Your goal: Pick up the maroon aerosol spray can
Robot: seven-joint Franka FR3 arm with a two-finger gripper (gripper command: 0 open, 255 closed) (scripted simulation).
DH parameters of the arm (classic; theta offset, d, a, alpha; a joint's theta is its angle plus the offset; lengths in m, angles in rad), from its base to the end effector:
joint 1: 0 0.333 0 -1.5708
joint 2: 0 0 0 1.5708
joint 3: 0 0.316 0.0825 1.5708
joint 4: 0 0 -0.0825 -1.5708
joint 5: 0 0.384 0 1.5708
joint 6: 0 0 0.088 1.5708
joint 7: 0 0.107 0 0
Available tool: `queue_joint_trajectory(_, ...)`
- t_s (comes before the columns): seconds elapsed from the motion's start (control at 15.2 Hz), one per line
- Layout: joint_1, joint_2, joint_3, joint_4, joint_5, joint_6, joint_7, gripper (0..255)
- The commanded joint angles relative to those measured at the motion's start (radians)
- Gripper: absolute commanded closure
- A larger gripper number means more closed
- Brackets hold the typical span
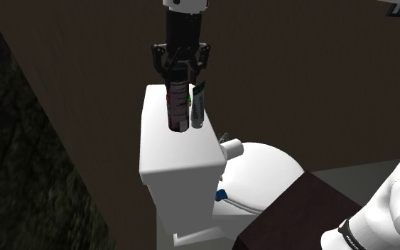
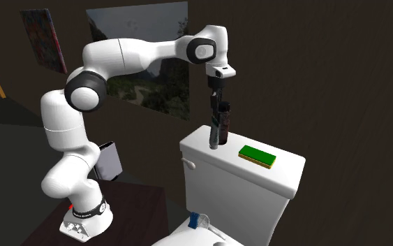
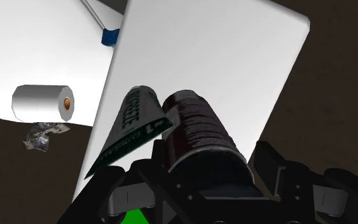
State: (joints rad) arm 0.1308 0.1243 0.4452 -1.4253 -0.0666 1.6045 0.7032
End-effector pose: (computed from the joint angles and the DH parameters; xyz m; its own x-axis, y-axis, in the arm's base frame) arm 0.5110 0.3025 0.6315 0.9894 -0.1323 0.0595 -0.1305 -0.9909 -0.0332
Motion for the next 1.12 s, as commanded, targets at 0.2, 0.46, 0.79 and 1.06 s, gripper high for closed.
queue_joint_trajectory(0.2,0.000,0.001,0.000,-0.001,0.000,0.001,0.000,255)
queue_joint_trajectory(0.46,-0.001,0.001,-0.001,-0.003,0.000,0.002,-0.001,255)
queue_joint_trajectory(0.79,0.010,0.031,0.003,0.105,-0.015,-0.078,0.005,255)
queue_joint_trajectory(1.06,0.023,0.065,0.007,0.205,-0.031,-0.147,0.012,255)
